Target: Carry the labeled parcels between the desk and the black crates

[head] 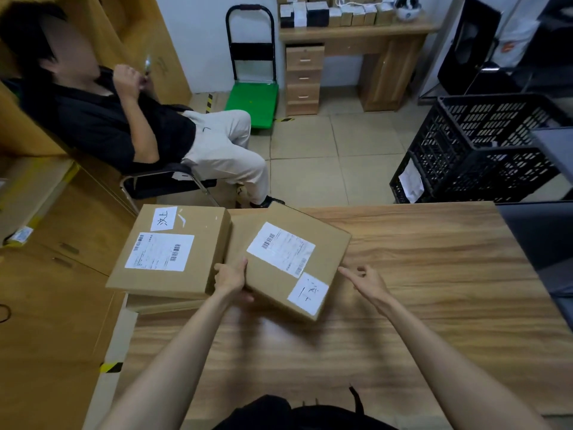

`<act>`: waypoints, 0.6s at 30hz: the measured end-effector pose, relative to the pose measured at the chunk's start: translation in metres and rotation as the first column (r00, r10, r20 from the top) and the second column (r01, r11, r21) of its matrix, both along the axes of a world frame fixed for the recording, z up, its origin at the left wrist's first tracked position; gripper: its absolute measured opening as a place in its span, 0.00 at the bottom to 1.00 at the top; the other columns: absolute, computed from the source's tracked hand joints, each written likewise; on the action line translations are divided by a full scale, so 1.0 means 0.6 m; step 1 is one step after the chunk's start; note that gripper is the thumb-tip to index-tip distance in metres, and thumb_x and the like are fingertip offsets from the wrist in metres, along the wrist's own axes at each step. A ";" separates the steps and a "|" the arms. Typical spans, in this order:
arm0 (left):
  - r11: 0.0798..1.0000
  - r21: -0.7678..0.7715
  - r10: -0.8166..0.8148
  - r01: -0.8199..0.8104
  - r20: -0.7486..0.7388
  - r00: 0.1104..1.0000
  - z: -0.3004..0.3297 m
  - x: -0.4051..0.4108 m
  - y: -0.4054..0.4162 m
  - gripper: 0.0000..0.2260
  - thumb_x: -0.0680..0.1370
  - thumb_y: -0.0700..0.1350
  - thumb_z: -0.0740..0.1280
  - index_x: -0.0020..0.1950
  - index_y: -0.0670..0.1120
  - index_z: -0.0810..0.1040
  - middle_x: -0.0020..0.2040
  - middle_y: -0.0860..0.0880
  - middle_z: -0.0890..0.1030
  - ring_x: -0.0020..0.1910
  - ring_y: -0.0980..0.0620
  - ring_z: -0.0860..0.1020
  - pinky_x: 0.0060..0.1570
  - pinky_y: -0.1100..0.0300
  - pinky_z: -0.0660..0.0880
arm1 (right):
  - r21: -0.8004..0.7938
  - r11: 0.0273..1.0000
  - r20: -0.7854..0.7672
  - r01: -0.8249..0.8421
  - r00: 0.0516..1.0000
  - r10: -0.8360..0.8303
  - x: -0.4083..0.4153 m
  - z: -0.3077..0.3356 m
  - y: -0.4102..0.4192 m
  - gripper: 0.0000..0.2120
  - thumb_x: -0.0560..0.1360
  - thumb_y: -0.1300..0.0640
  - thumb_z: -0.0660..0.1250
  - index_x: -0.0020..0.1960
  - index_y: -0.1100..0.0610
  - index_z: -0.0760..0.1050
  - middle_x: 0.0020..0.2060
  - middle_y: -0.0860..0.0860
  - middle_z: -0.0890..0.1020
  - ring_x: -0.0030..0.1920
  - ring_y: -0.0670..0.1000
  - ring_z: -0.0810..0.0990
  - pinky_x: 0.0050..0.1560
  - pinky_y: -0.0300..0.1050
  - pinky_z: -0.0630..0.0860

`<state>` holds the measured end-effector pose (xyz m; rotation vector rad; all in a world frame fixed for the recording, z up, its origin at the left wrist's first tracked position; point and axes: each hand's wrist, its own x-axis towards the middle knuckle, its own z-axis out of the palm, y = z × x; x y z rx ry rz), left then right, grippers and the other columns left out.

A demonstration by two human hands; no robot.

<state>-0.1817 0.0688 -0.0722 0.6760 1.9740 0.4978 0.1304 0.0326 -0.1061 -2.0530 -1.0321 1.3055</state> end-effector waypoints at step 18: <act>0.830 -0.019 -0.543 0.558 -0.257 0.800 0.001 -0.003 -0.022 0.36 0.77 0.61 0.70 0.75 0.38 0.68 0.66 0.39 0.78 0.64 0.39 0.78 0.45 0.54 0.79 | 0.142 0.988 -0.174 -0.055 0.982 0.079 -0.019 -0.007 -0.006 0.18 0.79 0.58 0.70 0.68 0.53 0.74 0.54 0.47 0.84 0.55 0.51 0.82 0.60 0.50 0.77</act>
